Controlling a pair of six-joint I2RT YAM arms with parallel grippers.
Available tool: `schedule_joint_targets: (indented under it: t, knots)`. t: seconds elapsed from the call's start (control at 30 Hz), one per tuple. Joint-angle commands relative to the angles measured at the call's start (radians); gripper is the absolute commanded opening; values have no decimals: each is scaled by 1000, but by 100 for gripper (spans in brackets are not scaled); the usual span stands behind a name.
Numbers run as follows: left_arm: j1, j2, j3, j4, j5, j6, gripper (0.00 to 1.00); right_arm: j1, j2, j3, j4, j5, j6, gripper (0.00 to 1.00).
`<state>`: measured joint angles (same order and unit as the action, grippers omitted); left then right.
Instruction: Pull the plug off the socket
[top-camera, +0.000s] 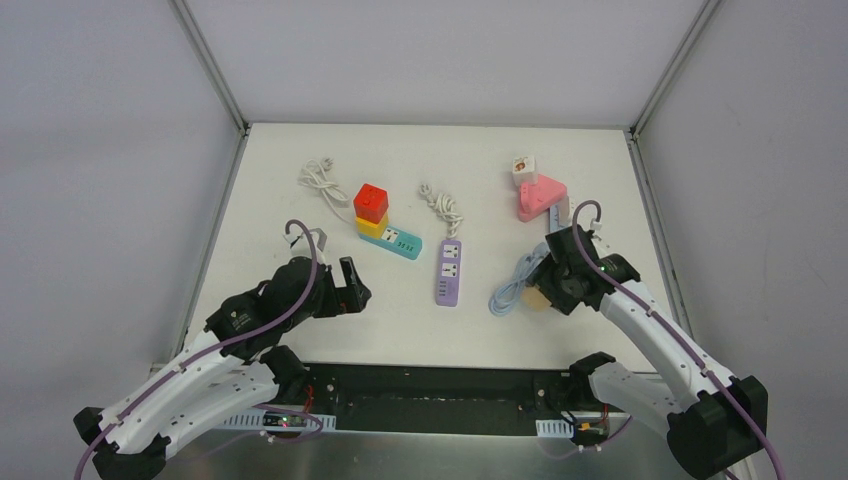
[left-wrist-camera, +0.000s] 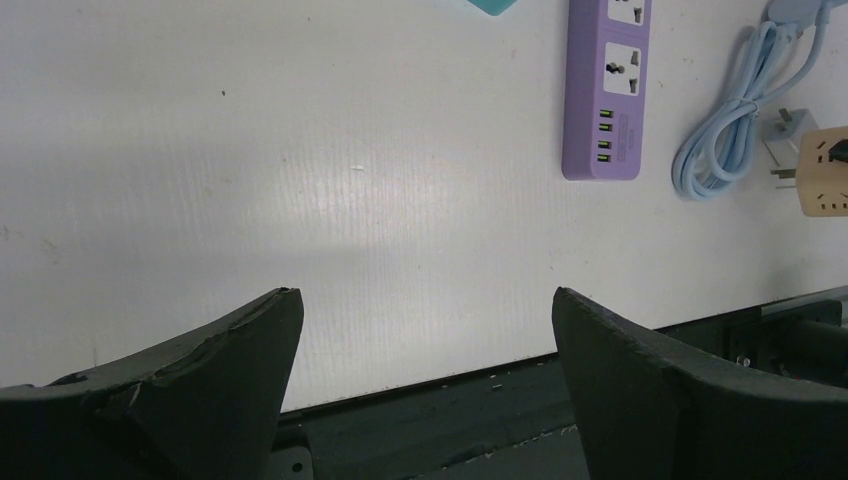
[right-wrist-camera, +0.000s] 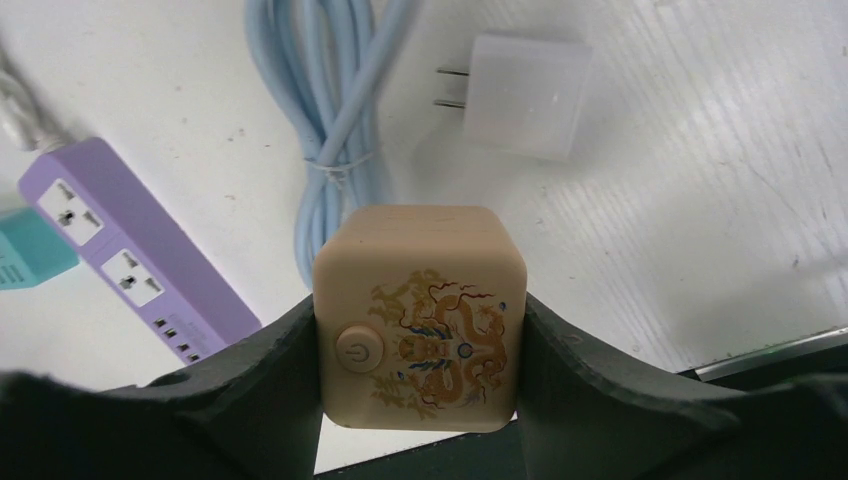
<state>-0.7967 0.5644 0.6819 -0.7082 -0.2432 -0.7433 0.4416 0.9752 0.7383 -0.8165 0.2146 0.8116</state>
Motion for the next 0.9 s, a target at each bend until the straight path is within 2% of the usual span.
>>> schedule_joint_targets:
  t: [0.0,0.13,0.27,0.37,0.43,0.5,0.6,0.77,0.87]
  knots:
    - [7,4,-8,5,27,22,98,-7,-25,-60,-12,-3,44,17]
    - [8,23,-4,19,29,19,98,-17,-32,-108,62,-102,14,35]
    - [8,37,-3,38,32,23,98,-29,-32,-147,106,-135,-1,53]
    - [8,55,7,39,27,38,98,-35,-31,-163,118,-118,5,75]
    - [7,62,15,36,24,48,98,-36,-34,-158,110,-85,9,87]
    - [7,64,20,39,23,56,98,-36,-35,-142,93,-48,16,94]
    - [7,67,23,41,15,63,98,-35,-38,-106,53,6,23,99]
    - [8,58,48,0,-15,76,98,-36,-43,-19,13,68,12,100]
    - [8,49,69,-29,-51,76,98,-35,-37,30,24,54,-19,100]
